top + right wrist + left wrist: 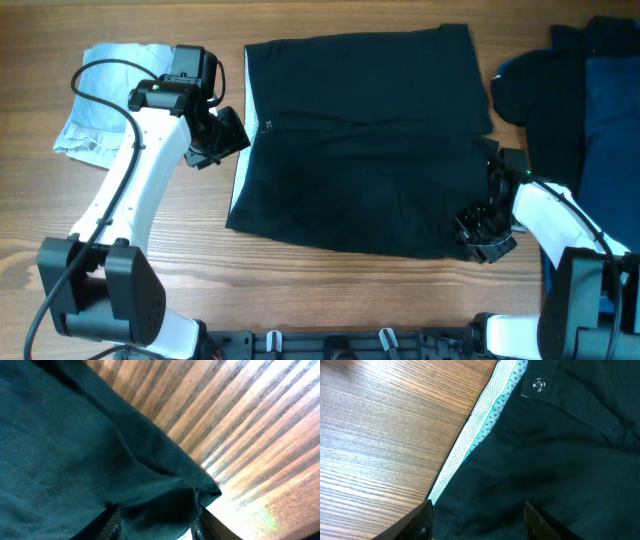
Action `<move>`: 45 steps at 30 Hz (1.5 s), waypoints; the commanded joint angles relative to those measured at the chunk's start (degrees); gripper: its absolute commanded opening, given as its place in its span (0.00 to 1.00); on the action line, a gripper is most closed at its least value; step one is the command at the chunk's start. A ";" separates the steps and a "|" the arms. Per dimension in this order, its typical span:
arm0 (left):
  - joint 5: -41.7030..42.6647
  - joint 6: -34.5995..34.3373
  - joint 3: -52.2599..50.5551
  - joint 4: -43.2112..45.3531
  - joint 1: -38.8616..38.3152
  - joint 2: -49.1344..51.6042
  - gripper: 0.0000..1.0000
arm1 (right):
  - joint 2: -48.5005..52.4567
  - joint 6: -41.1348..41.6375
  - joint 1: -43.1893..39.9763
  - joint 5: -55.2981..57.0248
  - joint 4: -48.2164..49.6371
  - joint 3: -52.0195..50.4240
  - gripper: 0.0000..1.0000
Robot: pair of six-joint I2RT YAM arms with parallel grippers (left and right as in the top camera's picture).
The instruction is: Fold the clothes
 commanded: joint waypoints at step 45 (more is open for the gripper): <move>1.75 -16.31 -28.28 5.60 -3.08 -15.93 0.04 | -0.94 -9.18 -0.17 3.56 -7.98 9.90 0.04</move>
